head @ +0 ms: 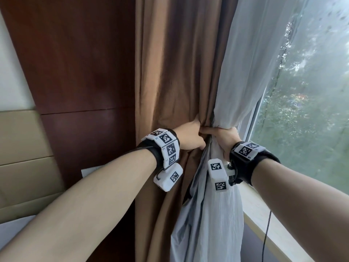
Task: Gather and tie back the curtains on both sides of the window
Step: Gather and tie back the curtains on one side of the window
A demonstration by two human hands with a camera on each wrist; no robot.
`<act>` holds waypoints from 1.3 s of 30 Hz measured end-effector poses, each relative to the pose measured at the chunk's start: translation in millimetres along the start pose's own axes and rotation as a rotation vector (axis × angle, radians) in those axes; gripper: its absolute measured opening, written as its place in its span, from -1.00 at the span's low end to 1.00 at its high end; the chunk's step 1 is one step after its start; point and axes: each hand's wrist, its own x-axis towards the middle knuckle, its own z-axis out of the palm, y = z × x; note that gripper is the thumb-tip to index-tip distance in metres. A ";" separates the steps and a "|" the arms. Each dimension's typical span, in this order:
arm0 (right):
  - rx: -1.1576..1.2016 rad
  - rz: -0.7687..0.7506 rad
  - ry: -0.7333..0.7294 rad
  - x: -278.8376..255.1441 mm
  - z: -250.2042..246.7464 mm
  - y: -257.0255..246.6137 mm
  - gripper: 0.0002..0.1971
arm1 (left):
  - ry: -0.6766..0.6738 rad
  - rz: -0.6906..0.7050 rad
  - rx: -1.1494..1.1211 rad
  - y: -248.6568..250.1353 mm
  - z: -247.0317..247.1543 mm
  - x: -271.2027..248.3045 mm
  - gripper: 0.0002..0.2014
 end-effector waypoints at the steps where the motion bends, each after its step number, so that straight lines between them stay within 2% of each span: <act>1: 0.002 -0.012 0.011 0.3 0.2 -0.1 -0.62 | 0.005 0.021 0.035 -1.8 -1.7 0.5 -0.33; 3: -0.003 -0.035 0.044 3.5 -0.9 0.5 -0.62 | 0.051 0.046 0.059 -7.5 -5.0 1.1 -0.39; 5: -0.013 -0.046 0.077 9.5 -4.8 2.0 -0.55 | 0.171 0.026 0.019 -15.4 -8.3 1.8 -0.44; 6: -0.024 -0.043 0.087 12.2 -6.9 2.7 -0.49 | 0.241 -0.001 -0.026 -20.1 -8.9 3.1 -0.39; 8: -0.051 -0.036 0.082 16.7 -8.9 4.5 -0.41 | 0.324 -0.059 -0.166 -27.9 -9.4 6.4 -0.15; 11: -0.078 -0.050 0.043 18.6 -6.9 4.8 -0.33 | 0.281 -0.125 -0.383 -29.0 -5.5 10.6 0.21; 14: -0.103 -0.079 0.005 19.6 -6.2 4.5 -0.23 | 0.163 -0.105 -0.650 -23.0 -0.2 12.1 0.42; 16: -0.102 -0.090 -0.010 18.4 -8.0 3.5 -0.33 | 0.091 -0.086 -0.818 -17.6 2.9 11.5 0.23; 18: -0.103 -0.101 -0.010 18.5 -10.3 2.9 -0.47 | 0.047 -0.039 -0.838 -13.1 2.4 7.0 -0.02; 22: -0.110 -0.094 0.011 24.4 -10.4 6.1 -0.52 | -0.038 0.024 -0.759 -6.5 -3.6 -2.0 -0.17; 25: -0.097 -0.079 -0.010 27.3 -7.3 7.5 -0.39 | -0.131 -0.021 -0.769 -7.8 -5.5 -5.0 -0.07; 27: -0.087 -0.067 -0.059 27.7 -6.3 7.0 -0.41 | -0.168 -0.033 -0.828 -15.4 -2.7 0.1 -0.01; 30: -0.032 -0.056 -0.161 27.5 -7.8 5.6 -0.62 | -0.196 -0.012 -0.921 -23.3 0.6 5.1 -0.20; 32: -0.014 -0.058 -0.173 30.0 -7.3 7.6 -0.59 | -0.210 -0.011 -0.950 -23.8 -1.0 3.6 -0.24; 35: -0.013 -0.078 -0.173 34.1 -7.3 10.8 -0.49 | -0.216 -0.032 -0.971 -26.2 -0.8 7.7 -0.08; 37: -0.011 -0.090 -0.174 34.2 -8.5 11.5 -0.53 | -0.213 -0.073 -0.936 -24.7 -2.2 9.0 0.12; 39: -0.016 -0.099 -0.153 31.6 -9.8 8.7 -0.58 | -0.191 -0.111 -0.870 -18.5 -5.7 5.9 0.16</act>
